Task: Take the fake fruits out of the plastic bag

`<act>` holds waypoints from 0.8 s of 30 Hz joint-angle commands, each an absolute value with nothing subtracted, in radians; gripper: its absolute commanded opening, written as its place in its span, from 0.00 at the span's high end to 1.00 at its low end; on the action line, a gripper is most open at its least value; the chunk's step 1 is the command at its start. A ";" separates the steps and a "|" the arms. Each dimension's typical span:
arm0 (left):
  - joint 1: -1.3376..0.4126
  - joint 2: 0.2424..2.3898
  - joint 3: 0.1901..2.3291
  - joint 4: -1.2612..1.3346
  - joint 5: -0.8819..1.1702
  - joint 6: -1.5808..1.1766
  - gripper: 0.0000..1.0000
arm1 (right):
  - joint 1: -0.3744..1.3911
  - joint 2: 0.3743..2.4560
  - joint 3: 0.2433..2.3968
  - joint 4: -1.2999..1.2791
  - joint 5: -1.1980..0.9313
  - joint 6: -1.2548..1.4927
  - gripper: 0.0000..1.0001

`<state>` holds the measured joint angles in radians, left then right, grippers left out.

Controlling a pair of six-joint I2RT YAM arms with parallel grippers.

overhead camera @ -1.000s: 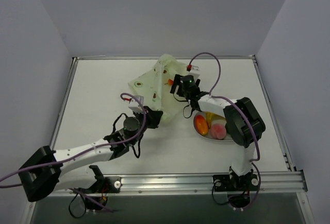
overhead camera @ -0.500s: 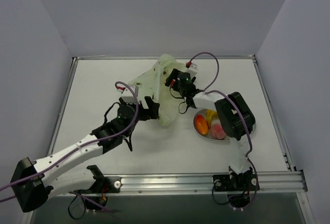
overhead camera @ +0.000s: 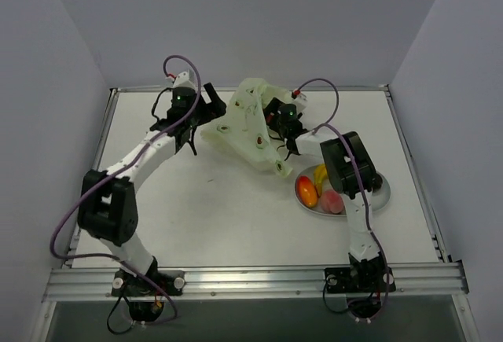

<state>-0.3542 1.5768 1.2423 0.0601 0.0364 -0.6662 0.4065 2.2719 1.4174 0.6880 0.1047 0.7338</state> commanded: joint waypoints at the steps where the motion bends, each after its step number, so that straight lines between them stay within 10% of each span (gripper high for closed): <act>1: -0.272 1.794 1.400 0.019 0.142 -0.713 0.13 | 0.425 2.264 1.418 0.776 0.032 0.727 0.27; 7: -0.193 2.177 1.825 -0.018 0.345 -0.591 0.14 | 0.423 2.160 1.208 0.940 -0.124 0.715 0.52; 16: -0.144 2.633 2.429 -0.216 0.742 -0.554 0.13 | 0.394 2.082 1.123 0.914 -0.218 0.658 0.53; 24: -0.158 2.686 2.383 0.063 0.860 -0.762 0.36 | 0.382 2.045 1.106 0.890 -0.236 0.643 0.50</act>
